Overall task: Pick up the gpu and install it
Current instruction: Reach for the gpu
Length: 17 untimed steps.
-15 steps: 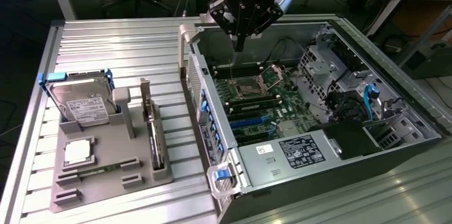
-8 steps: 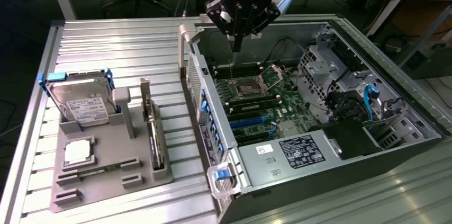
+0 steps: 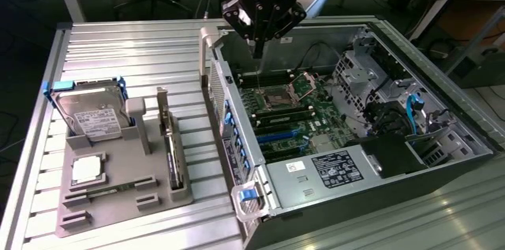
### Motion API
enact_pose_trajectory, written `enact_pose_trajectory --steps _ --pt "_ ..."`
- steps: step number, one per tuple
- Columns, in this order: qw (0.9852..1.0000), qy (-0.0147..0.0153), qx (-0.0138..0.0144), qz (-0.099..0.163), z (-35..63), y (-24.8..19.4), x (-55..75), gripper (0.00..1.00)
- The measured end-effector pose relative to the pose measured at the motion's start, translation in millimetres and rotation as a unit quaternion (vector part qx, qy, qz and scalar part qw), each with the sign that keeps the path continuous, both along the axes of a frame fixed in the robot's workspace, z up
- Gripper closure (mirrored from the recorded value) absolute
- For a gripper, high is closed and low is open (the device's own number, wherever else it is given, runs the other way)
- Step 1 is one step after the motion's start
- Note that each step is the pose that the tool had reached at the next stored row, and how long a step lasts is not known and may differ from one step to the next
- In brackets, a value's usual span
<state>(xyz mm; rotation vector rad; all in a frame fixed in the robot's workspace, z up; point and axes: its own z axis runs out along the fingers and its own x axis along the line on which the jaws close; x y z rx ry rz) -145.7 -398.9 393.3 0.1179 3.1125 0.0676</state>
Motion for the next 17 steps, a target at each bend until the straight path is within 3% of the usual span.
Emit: enact_pose_trajectory --steps 17 --pt "1.0 0.0 0.0 0.0 0.0 0.0 -23.4 0.89"
